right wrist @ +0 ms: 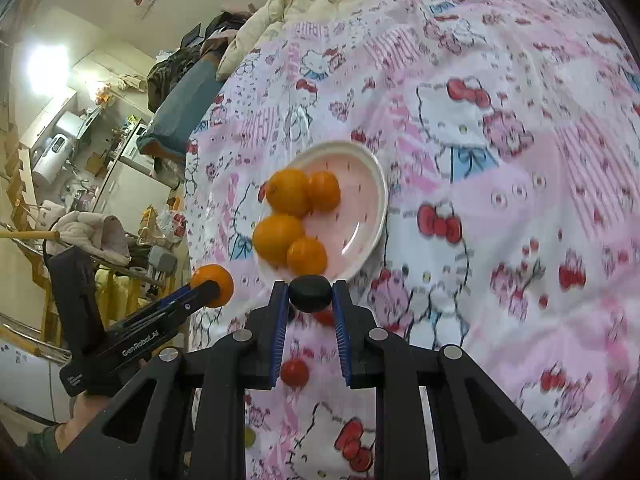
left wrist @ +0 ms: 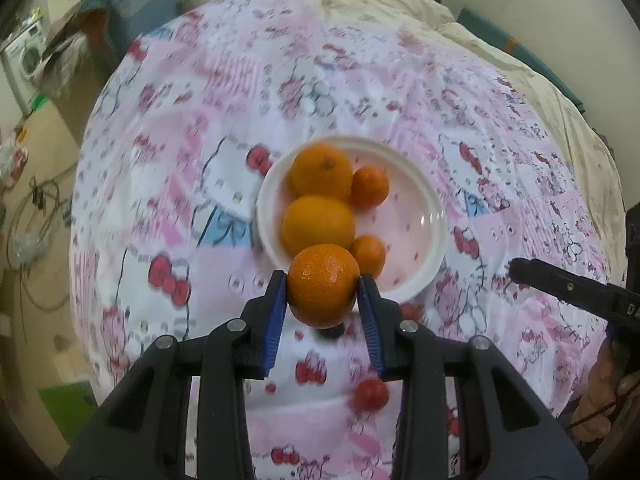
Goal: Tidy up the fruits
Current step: 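Grasp a dark plum with the right gripper while left holds the mandarin, then lower the mandarin onto the plate with left while right sets the dark plum there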
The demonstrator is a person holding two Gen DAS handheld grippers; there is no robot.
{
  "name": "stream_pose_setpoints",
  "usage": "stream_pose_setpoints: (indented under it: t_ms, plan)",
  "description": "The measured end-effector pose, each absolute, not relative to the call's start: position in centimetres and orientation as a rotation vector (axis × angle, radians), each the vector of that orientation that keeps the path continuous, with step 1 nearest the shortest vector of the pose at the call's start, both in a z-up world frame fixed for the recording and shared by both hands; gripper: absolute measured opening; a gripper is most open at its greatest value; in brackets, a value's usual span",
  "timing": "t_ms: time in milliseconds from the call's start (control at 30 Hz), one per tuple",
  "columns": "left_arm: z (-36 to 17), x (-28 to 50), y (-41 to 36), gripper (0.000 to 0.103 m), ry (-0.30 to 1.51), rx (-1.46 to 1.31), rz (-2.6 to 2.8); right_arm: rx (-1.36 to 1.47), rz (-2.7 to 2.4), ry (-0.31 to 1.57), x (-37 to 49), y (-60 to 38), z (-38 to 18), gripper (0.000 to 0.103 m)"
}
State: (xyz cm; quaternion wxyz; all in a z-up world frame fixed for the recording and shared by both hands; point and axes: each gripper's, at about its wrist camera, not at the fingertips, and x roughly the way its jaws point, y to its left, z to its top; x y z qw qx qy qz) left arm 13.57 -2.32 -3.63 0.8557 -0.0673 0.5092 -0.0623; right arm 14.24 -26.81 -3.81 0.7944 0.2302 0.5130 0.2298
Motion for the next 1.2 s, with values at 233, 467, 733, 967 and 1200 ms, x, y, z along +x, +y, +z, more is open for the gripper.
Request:
stream_pose_setpoints:
  t_ms: [233,467,733,967,1200]
  plan:
    - [-3.8,16.9,-4.2,0.032,1.076,-0.113,-0.172,0.461,0.484,1.132,17.7,-25.4,-5.1,0.023]
    - [-4.9,19.6,-5.4,0.032,1.095,-0.056,-0.191,0.418,0.471,1.166,21.0,-24.3,-6.9,0.023]
    - [-5.4,22.1,-7.0,0.032,1.093,0.005,-0.217,0.430,0.430,1.203,23.1,-24.6,-9.0,0.024]
    - [-5.8,23.1,-7.4,0.032,1.099,0.021,-0.224,0.450,0.429,1.190,23.2,-25.2,-8.9,0.027]
    - [-6.4,23.4,-7.8,0.032,1.103,0.045,-0.224,0.471,0.406,1.183,23.1,-26.4,-8.5,0.027]
